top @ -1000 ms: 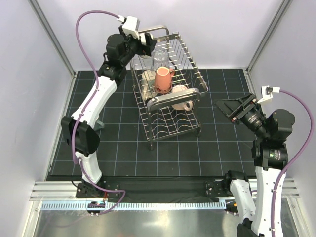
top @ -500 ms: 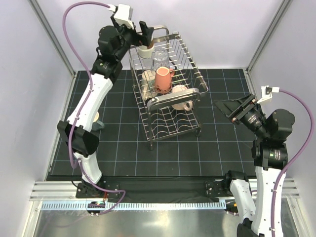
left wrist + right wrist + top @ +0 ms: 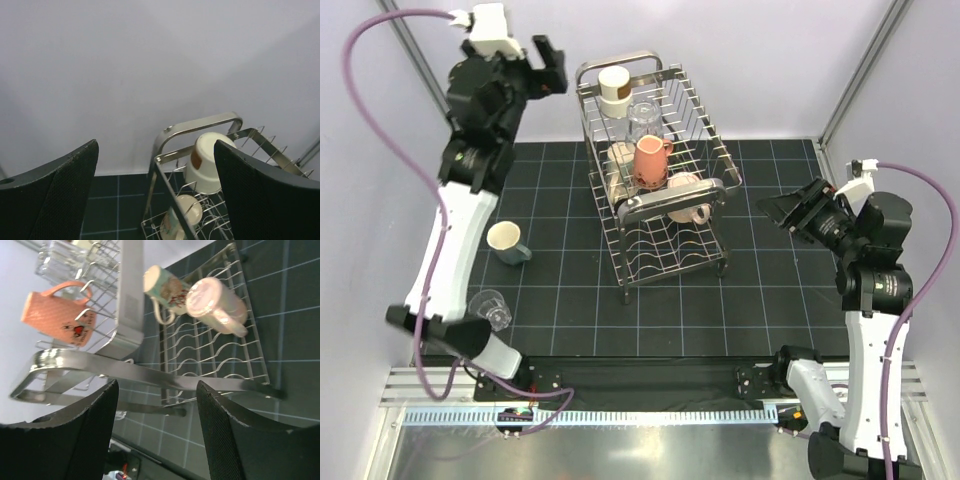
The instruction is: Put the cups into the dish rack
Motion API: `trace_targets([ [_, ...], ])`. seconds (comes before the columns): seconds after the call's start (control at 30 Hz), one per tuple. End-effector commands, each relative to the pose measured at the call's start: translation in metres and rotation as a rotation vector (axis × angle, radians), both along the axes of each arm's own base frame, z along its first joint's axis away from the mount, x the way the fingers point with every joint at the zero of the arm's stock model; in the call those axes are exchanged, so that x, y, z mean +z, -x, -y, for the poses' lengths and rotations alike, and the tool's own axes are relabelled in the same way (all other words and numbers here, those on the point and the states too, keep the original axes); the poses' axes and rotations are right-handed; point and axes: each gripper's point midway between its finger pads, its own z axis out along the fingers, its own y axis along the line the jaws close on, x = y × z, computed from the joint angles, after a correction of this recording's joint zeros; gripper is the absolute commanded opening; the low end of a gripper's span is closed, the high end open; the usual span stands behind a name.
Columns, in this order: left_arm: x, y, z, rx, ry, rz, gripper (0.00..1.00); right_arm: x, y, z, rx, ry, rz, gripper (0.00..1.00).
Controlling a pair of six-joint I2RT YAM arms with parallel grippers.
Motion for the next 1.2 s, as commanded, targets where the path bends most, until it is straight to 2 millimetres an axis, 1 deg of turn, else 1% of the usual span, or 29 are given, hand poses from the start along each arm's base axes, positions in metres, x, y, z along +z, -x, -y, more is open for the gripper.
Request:
trace_targets([
  [0.0, -0.013, 0.04, -0.045, 0.15, 0.047, -0.091, 0.93, -0.031, -0.002, 0.025, -0.084, 0.18, -0.099, 0.65],
  [0.03, -0.019, 0.048, -0.051, 0.166, 0.052, -0.112, 0.93, -0.041, -0.005, 0.03, -0.093, 0.206, -0.131, 0.65],
  [0.07, -0.028, 0.054, -0.059, 0.198, 0.066, -0.142, 0.92, -0.052, -0.007, 0.039, -0.111, 0.258, -0.156, 0.65],
  [0.1, -0.039, 0.059, -0.064, 0.214, 0.066, -0.177, 0.93, -0.063, -0.011, 0.042, -0.109, 0.277, -0.199, 0.65],
  [0.13, -0.059, 0.071, -0.07, 0.233, 0.062, -0.225, 0.92, -0.078, -0.009, 0.045, -0.105, 0.3, -0.246, 0.65],
  [0.2, -0.079, 0.081, -0.073, 0.233, 0.083, -0.268, 0.93, -0.099, -0.012, 0.058, -0.123, 0.368, -0.31, 0.66],
  [0.23, -0.087, 0.093, -0.075, 0.232, 0.096, -0.283, 0.93, -0.113, -0.009, 0.061, -0.12, 0.387, -0.352, 0.66],
  [0.27, -0.113, 0.094, -0.074, 0.231, 0.086, -0.339, 0.93, -0.121, -0.009, 0.063, -0.12, 0.402, -0.379, 0.68],
  [0.3, -0.127, 0.097, -0.074, 0.228, 0.084, -0.373, 0.93, -0.13, -0.01, 0.07, -0.136, 0.432, -0.402, 0.68],
  [0.33, -0.139, 0.101, -0.073, 0.23, 0.102, -0.405, 0.93, -0.146, -0.009, 0.072, -0.131, 0.443, -0.446, 0.68],
  [0.37, -0.162, 0.106, -0.073, 0.231, 0.089, -0.462, 0.93, -0.153, -0.008, 0.074, -0.134, 0.45, -0.464, 0.69],
  [0.4, -0.174, 0.109, -0.074, 0.237, 0.086, -0.499, 0.93, -0.158, -0.009, 0.077, -0.143, 0.459, -0.475, 0.69],
  [0.43, -0.186, 0.111, -0.074, 0.241, 0.091, -0.535, 0.94, -0.169, -0.007, 0.076, -0.136, 0.457, -0.501, 0.69],
  [0.47, -0.208, 0.117, -0.076, 0.255, 0.079, -0.603, 0.95, -0.173, -0.007, 0.075, -0.131, 0.453, -0.506, 0.7],
  [0.53, -0.225, 0.122, -0.075, 0.256, 0.092, -0.664, 0.96, -0.177, -0.007, 0.069, -0.113, 0.45, -0.504, 0.7],
  [0.6, -0.244, 0.129, -0.077, 0.262, 0.098, -0.728, 0.98, -0.175, -0.007, 0.065, -0.097, 0.454, -0.492, 0.7],
  [0.67, -0.255, 0.133, -0.077, 0.258, 0.138, -0.761, 0.99, -0.174, -0.008, 0.061, -0.078, 0.474, -0.487, 0.7],
  [0.7, -0.264, 0.137, -0.078, 0.263, 0.151, -0.785, 1.0, -0.174, -0.007, 0.059, -0.07, 0.483, -0.486, 0.7],
  [0.8, -0.279, 0.142, -0.082, 0.272, 0.197, -0.818, 1.0, -0.175, -0.007, 0.045, -0.014, 0.487, -0.476, 0.71],
  [0.83, -0.285, 0.143, -0.082, 0.273, 0.202, -0.832, 1.0, -0.174, -0.006, 0.039, 0.011, 0.479, -0.468, 0.71],
  [0.87, -0.289, 0.144, -0.085, 0.279, 0.213, -0.842, 1.0, -0.173, -0.004, 0.025, 0.073, 0.462, -0.454, 0.71],
  [0.9, -0.293, 0.144, -0.088, 0.289, 0.22, -0.851, 1.0, -0.174, -0.005, 0.021, 0.095, 0.451, -0.453, 0.71],
  [0.93, -0.298, 0.144, -0.091, 0.298, 0.228, -0.86, 1.0, -0.173, -0.003, 0.012, 0.132, 0.437, -0.445, 0.71],
  [0.97, -0.307, 0.145, -0.097, 0.32, 0.236, -0.878, 1.0, -0.171, 0.0, -0.002, 0.195, 0.404, -0.429, 0.71],
  [1.03, -0.317, 0.144, -0.102, 0.345, 0.261, -0.887, 0.99, -0.165, 0.002, -0.013, 0.239, 0.355, -0.403, 0.71],
  [1.07, -0.323, 0.142, -0.106, 0.361, 0.275, -0.886, 0.97, -0.163, 0.003, -0.016, 0.249, 0.343, -0.398, 0.71],
  [1.17, -0.33, 0.14, -0.116, 0.431, 0.308, -0.905, 0.91, -0.156, 0.003, -0.014, 0.216, 0.337, -0.384, 0.71],
])
